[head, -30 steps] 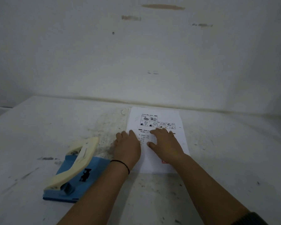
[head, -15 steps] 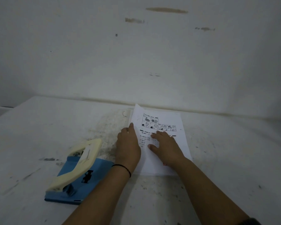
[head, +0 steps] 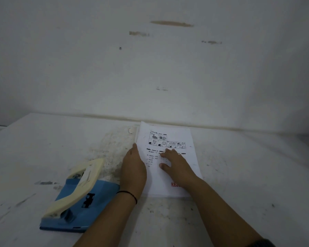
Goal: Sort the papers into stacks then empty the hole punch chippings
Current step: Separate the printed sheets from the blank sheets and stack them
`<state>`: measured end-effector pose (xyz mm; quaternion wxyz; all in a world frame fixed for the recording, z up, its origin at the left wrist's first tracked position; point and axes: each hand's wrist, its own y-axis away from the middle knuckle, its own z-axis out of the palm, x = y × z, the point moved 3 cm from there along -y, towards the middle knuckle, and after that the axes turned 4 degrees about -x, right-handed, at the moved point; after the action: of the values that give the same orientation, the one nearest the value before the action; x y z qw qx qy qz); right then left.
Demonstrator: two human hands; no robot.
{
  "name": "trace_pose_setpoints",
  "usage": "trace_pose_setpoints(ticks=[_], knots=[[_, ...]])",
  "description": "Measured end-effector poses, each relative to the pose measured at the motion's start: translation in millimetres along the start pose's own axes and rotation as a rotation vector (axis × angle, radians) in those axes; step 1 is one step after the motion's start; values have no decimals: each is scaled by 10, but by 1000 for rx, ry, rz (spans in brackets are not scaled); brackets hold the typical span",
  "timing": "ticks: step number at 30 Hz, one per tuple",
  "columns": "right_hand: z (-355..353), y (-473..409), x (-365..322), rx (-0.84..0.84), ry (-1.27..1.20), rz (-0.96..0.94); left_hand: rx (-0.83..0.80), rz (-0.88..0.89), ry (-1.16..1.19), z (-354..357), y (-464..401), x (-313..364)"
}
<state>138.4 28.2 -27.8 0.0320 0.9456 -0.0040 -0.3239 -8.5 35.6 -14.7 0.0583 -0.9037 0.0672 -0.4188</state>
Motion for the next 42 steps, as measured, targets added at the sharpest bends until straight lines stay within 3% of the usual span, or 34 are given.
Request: trace_pose_setpoints(ticks=[4,10,16,22,28,33,42], knots=[[2,5,14,10,-23,2,-43,-140,32,-47,-95,-34],[-117,63,57,185,-216,30,-9,-109,167,-82,-125,-44],[-456,166,240,425,-386,197,-18,-56,371,-128,-100,-17],[-679,284,349,460,-709,326,-73,-14,482,-170,-43,48],[-800,376,341,506,-671,335,-71,-30,420,-167,-31,25],[-757,343,377,542,-675,349,-14,-39,109,-176,-92,-49],[-699,213,543,601,-673,418,-83,-137,-85,-207,-349,-134]])
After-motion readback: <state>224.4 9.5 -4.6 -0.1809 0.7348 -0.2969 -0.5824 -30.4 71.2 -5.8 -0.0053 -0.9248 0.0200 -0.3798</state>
